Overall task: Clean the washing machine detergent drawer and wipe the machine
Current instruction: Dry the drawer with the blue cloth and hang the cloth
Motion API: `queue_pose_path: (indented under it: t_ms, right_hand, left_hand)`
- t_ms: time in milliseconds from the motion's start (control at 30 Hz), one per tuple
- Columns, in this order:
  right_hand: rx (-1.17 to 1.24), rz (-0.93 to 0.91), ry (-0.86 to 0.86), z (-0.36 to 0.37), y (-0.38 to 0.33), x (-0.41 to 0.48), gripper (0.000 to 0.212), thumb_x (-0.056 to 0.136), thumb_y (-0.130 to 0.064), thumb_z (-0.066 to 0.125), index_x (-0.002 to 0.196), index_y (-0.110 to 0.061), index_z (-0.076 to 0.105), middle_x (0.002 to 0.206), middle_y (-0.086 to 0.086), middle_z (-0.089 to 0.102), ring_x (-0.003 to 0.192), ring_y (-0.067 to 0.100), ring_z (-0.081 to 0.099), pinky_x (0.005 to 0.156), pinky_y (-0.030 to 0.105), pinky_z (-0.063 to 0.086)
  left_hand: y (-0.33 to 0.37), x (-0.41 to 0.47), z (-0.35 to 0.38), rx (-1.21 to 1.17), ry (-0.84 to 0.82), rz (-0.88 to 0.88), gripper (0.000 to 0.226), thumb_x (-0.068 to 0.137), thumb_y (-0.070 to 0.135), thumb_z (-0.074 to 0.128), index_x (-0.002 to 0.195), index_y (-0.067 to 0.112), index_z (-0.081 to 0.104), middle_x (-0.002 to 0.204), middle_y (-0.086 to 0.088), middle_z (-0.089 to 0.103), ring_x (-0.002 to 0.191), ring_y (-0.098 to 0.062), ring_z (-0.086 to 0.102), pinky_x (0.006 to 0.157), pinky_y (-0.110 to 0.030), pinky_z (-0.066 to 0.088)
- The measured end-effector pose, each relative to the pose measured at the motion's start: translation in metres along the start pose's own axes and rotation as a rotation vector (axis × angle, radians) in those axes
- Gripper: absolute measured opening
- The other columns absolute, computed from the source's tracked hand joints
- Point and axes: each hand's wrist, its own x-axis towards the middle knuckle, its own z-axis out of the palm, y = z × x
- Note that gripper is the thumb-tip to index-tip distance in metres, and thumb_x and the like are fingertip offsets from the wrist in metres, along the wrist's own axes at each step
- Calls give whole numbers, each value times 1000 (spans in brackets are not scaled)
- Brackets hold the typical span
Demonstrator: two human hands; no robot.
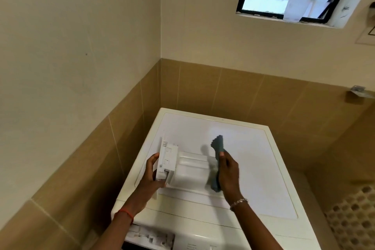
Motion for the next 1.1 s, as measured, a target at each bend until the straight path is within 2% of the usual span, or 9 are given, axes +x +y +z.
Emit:
queue_pose_path:
  t_ms: [67,133,200,267,400,600,800,1000,1100]
  right_hand:
    - [-190,-14,-245,18,-6,-2,29,100,-21,39,122,-14,56,84,3,59,63,6,47,54,7,37]
    - [-448,-54,-454,33,-5,-2,36,101,-22,35,133,-12,49,113,11,63,89,13,59,74,4,40]
    - [-603,-137,-519,43,-1,-1,41,101,-23,33,141,-13,39,145,7,43,131,17,41,107,18,26]
    - [-785,-255,-598,52,6,0,46,102,-28,29,146,-17,29,154,0,25,143,14,20,114,24,12]
    - [-977,-352,-697,65,14,2,89,79,-66,-12,149,-18,14,157,-2,16,145,12,8,116,29,5]
    - [-882,-403,-701,63,10,11,48,103,-26,24,149,-16,16,154,3,26,143,14,21,115,25,10]
    - [-920,-363,-625,69,28,29,46,102,-32,23,147,-28,21,152,-5,30,143,11,19,116,34,13]
    - [-984,-55,-476,51,41,56,45,101,-31,24,145,-24,31,151,-6,33,141,14,22,117,38,9]
    - [-1045,77,-424,29,48,73,42,100,-29,25,135,-20,45,141,0,47,135,19,34,114,40,16]
  left_hand:
    - [5,5,-3,-45,11,-59,70,64,12,62,124,36,35,123,19,47,116,-8,48,84,-24,49]
    - [12,9,-5,-48,45,-93,57,70,30,56,124,34,39,129,13,49,129,-18,42,103,-36,41]
    - [22,16,-5,26,70,-110,62,73,45,48,132,32,35,144,6,38,138,-21,30,114,-41,27]
    - [35,24,-1,103,104,-122,71,76,50,47,141,26,29,152,2,28,141,-22,24,114,-41,23]
    - [47,47,11,234,167,-106,55,99,31,39,148,19,17,156,-4,18,143,-25,21,114,-40,23]
    - [26,49,21,518,283,37,48,99,5,33,146,12,24,155,-6,24,143,-20,22,110,-24,24]
    - [21,48,21,629,275,25,72,92,-11,39,150,19,9,157,-1,15,143,-21,22,104,-25,33]
    - [17,52,21,631,294,-12,77,92,-12,38,150,24,3,158,0,14,140,-22,28,86,-17,37]
    - [15,52,21,613,296,-15,78,91,-14,37,150,24,1,157,0,15,142,-22,23,89,-15,33]
